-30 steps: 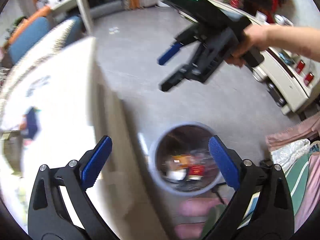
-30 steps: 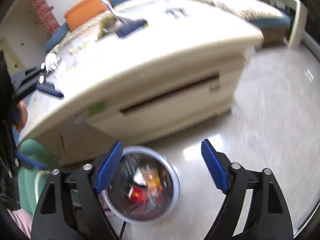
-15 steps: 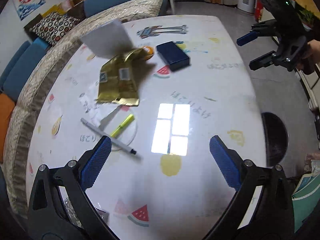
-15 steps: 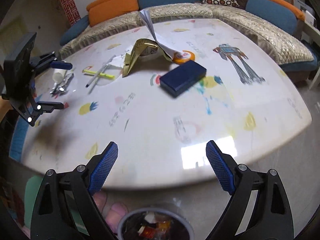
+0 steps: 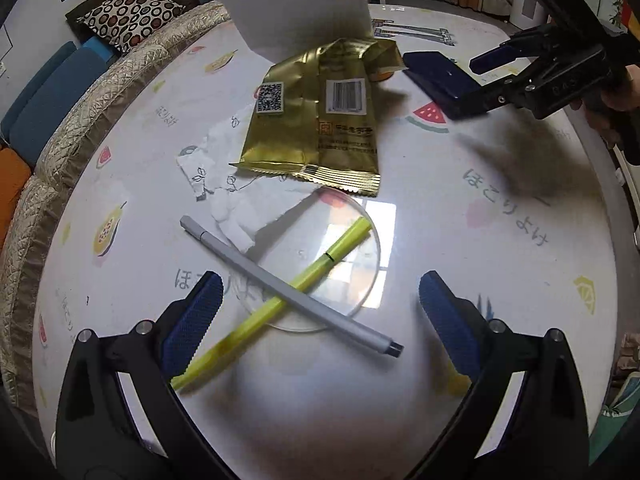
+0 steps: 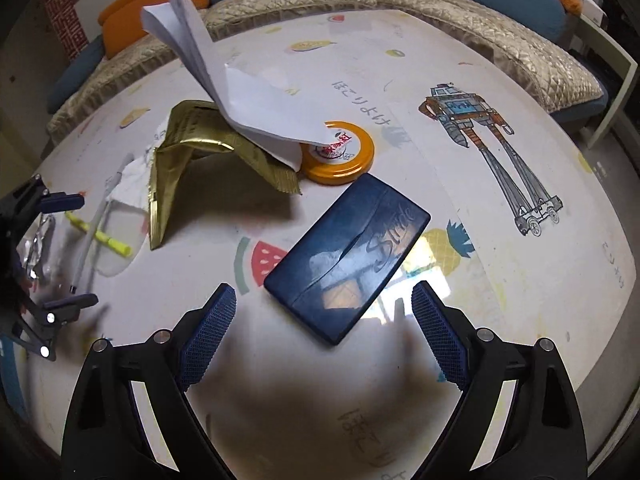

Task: Collect trash
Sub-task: 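Grasp the dark blue box with the right tool while the left tool grasps the grey pen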

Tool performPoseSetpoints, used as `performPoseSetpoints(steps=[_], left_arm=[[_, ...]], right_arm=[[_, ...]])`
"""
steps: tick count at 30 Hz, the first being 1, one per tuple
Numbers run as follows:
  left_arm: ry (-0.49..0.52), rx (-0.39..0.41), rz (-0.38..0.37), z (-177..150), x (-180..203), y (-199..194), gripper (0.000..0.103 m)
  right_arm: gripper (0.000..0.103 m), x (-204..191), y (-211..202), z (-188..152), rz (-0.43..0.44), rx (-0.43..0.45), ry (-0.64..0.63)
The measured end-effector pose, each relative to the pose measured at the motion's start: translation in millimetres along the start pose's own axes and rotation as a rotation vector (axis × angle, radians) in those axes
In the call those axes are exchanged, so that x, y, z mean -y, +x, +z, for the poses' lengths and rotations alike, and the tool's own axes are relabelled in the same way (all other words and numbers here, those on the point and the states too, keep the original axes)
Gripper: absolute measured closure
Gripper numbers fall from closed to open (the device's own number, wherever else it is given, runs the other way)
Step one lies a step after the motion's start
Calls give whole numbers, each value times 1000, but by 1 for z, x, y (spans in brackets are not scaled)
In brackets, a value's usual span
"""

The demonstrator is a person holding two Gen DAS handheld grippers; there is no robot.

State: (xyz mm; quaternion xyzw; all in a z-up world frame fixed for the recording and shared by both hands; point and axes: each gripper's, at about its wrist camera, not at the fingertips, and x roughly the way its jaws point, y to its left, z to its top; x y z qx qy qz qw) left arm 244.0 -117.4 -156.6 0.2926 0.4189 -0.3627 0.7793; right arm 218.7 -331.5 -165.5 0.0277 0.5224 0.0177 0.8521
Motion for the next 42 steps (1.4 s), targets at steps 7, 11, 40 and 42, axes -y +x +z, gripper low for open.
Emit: performPoseSetpoints(steps=[7,11,40,42], left_arm=[[-43,15,-16,-2,-20,12,8],[-36,26,-44,0,-19,12,17],[44,-21,-90,-19,23,-17,88],[42,-25,-93,-19,24,-19,91]], right_arm=[[14,0,24,17,-81,-29,32],[15,0,29,20,-92,-21,38],[47,13,-9,-22,2,-70,-49],[47,12,-12,-24,12,-69,-53]])
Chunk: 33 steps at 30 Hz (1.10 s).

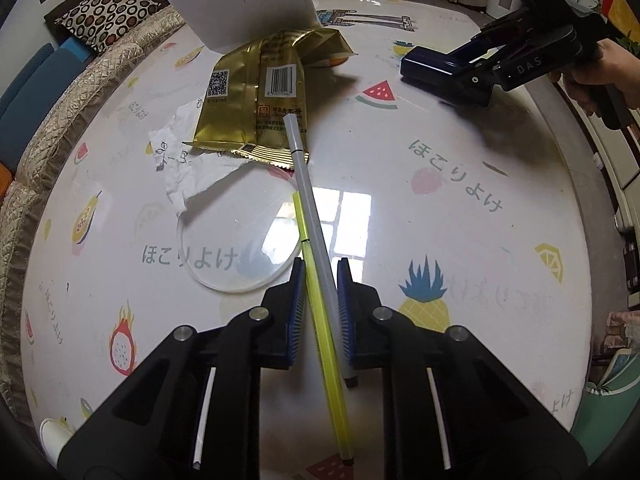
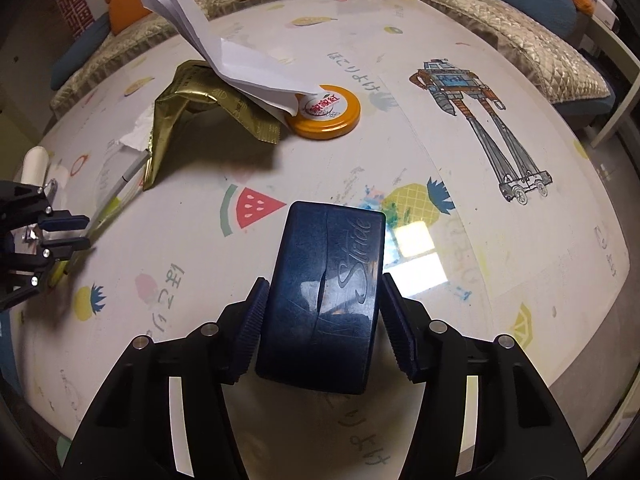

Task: Collect trash
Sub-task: 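Grasp the dark blue box with the right tool while the left tool grasps the grey pen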

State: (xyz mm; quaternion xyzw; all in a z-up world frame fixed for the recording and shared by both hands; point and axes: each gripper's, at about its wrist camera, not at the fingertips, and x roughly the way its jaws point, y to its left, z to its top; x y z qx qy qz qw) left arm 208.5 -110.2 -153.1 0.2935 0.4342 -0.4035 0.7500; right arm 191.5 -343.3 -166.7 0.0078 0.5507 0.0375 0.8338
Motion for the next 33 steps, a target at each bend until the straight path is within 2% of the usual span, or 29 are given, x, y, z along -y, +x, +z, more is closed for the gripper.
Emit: performPoseSetpoints(steps=[2,4,13,22,29,33], left_arm=[[4,3,16,0,2,-2,96],[3,2,-2,1,5,-4,96],[27,-19,16,0,18,-6,96],[24,20,11,3,31,-29,96],[82,56,5,12,67,-60,96],[107,49,14,17,86,-66,96]], right_arm=[[47,-1,-2,-2,7,0,-3],[47,-2,-4,-5,12,-1,-10],[48,1,-12,-15,39,2,-21],[48,-1,-37,-25,69,18,-50],[48,-2,-79,-51,110,58,-70],[48,0,-92,-71,109,54,-79]])
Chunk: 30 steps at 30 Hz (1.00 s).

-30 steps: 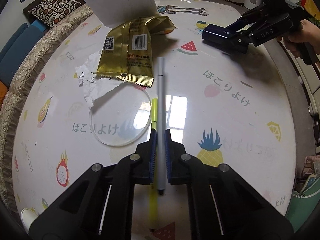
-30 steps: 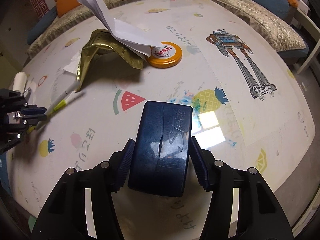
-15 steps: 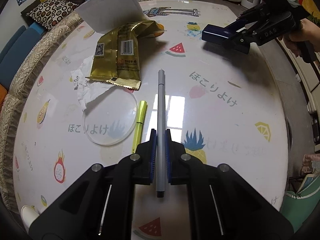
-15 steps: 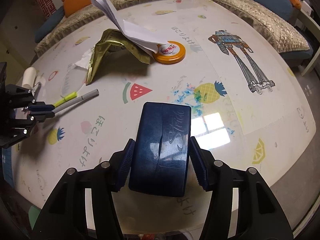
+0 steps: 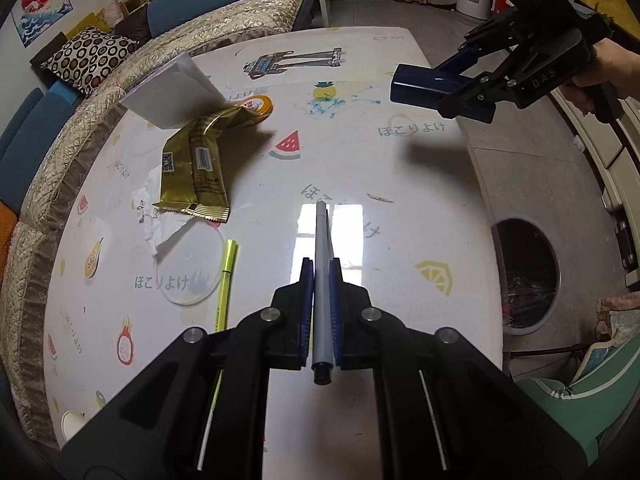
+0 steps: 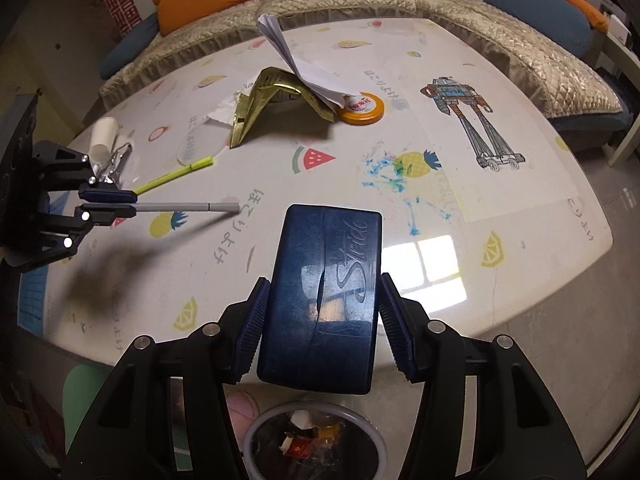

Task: Collect trash
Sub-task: 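Grasp the dark blue box with the right tool while the left tool grasps the grey pen, then carry the blue box and grey pen over the bin and open both tools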

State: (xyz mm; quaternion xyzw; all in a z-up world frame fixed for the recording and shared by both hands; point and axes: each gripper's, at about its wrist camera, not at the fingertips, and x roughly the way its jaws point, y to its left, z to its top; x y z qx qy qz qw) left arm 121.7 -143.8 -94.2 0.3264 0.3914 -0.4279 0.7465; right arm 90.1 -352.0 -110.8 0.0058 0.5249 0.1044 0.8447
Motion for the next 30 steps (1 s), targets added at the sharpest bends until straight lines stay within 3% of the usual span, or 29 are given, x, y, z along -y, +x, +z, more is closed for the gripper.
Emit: performPoseSetpoints(steps=[8,17,25,30], left_arm=[[50,0,6,8,30,-12,97],[130,42,-25,43,79,-34,97],[265,90,-117,74,157,-52,97],[341,65,-197,77,208,-30,97]], right_arm=[[48,5,-16,-30,13,3,1],[48,17,-58,-72,22,41,29],[48,30,-89,-141,27,29,62],[48,39,-77,-188,34,-37,104]])
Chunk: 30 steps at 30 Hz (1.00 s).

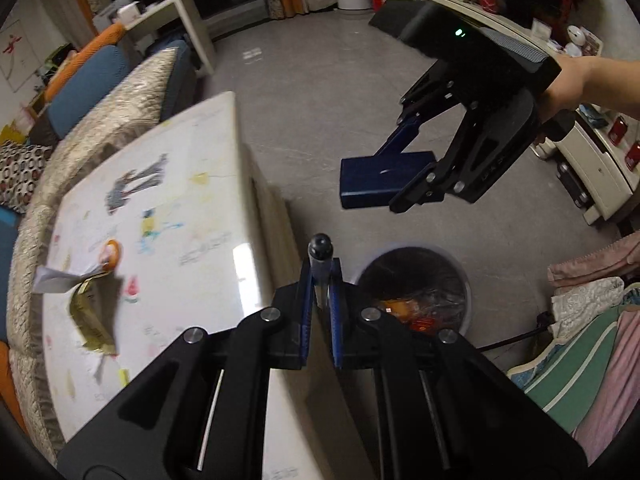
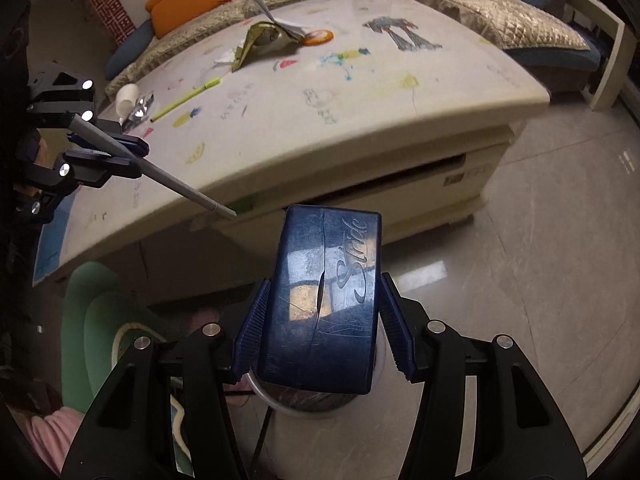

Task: Collect trash
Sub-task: 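Carry the blue box and grey pen over the bin and open both tools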

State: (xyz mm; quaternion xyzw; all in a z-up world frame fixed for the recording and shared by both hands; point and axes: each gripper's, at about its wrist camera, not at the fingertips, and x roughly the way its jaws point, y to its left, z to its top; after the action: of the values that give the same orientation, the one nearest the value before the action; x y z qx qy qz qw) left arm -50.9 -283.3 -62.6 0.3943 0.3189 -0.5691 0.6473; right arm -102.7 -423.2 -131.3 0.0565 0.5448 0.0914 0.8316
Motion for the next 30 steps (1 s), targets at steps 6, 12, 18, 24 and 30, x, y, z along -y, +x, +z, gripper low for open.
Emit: performPoseSetpoints(steps=[6,12,18,24,30], left_arm=[[10,-46,-117,-5,38,60,97],[-5,-115,-212,-23,64,125,97],[-46,-212,-267,-53,74,191,97],[-47,-303,-278,-71,81,230,81],[-58,-269,-280,-73,83,224,74]], right_arm=[[48,12,50,-54,47,-114,52],[48,23,113,-95,113,-210,117],[48,31,172,-120,136,-271,185],[46,31,204,-129,127,-308,195],[33,39,196,-127,116,-277,214]])
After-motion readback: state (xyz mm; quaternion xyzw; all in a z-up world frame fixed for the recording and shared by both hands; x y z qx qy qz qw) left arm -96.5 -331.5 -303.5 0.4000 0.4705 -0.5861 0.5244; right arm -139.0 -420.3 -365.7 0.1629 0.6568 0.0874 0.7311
